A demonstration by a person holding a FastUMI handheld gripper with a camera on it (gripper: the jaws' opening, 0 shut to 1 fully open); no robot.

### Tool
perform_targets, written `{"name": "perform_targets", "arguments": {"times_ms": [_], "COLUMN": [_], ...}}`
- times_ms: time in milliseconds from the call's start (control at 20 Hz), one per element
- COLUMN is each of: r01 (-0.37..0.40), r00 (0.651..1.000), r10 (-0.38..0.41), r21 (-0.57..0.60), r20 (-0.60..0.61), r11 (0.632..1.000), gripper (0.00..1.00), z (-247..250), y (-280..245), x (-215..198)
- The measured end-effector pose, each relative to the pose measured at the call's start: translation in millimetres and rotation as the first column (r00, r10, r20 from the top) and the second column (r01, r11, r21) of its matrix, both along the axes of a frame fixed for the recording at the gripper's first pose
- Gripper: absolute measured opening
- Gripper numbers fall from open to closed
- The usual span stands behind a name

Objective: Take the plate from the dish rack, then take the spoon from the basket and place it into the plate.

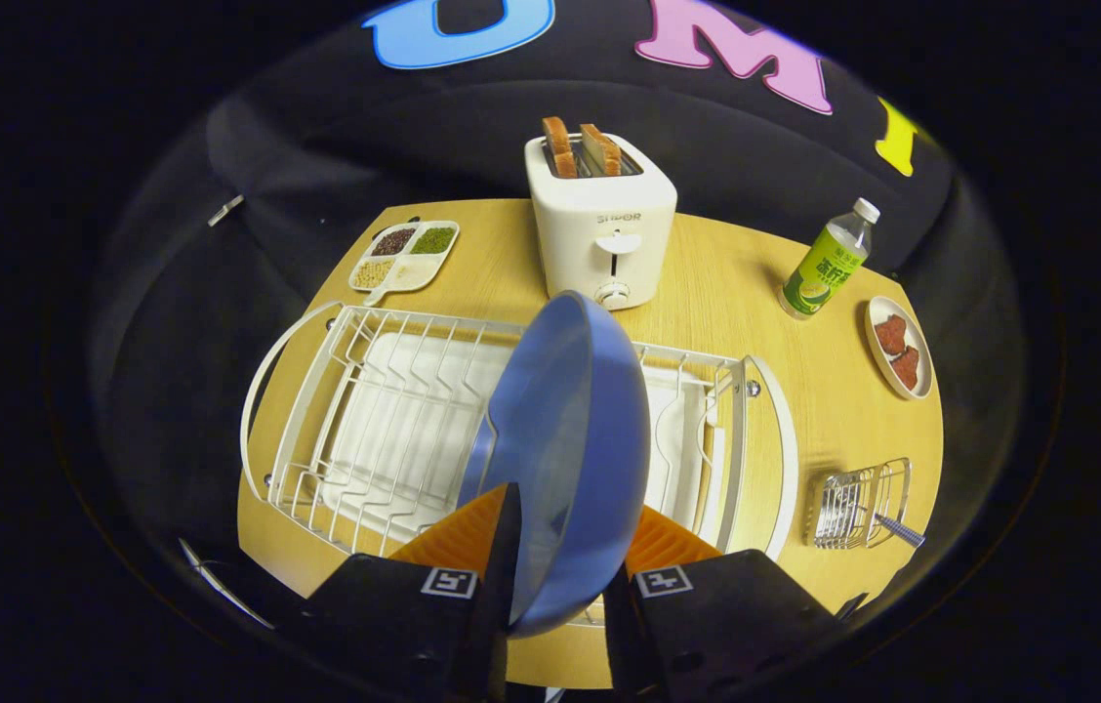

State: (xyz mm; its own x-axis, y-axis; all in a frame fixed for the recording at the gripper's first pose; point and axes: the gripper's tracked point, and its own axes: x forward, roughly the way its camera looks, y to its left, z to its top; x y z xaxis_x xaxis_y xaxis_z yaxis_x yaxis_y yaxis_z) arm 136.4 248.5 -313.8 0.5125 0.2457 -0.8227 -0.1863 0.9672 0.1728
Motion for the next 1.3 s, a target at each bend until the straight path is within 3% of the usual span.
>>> {"name": "perform_targets", "arguments": {"times_ms": [200,350,650,850,950,1100,1300], "r01": [0.114,0.153,0.195,0.166,0.157,0.181,0.154], "r00": [0.993,0.988,0.980,0.986,0.987,0.982,0.980], "r10": [-0.114,-0.152,-0.197,-0.163,-0.146,-0.176,-0.165], "r21": [0.082,0.078,-0.088,-0.219,-0.231,-0.090,0.101], "r20": [-0.005,-0.024,-0.009,0.034,0.066,0.067,0.112], "r11": [0.990,0.985,0.977,0.961,0.960,0.979,0.983], "gripper": [0.42,0.37,0.33,0.31,0.31,0.30,0.30], "z": [11,16,26,41,53,73,103], "y": [-5,-8,-15,-15,-17,-19,-40], "x": [5,8,15,24,28,23,-8]}}
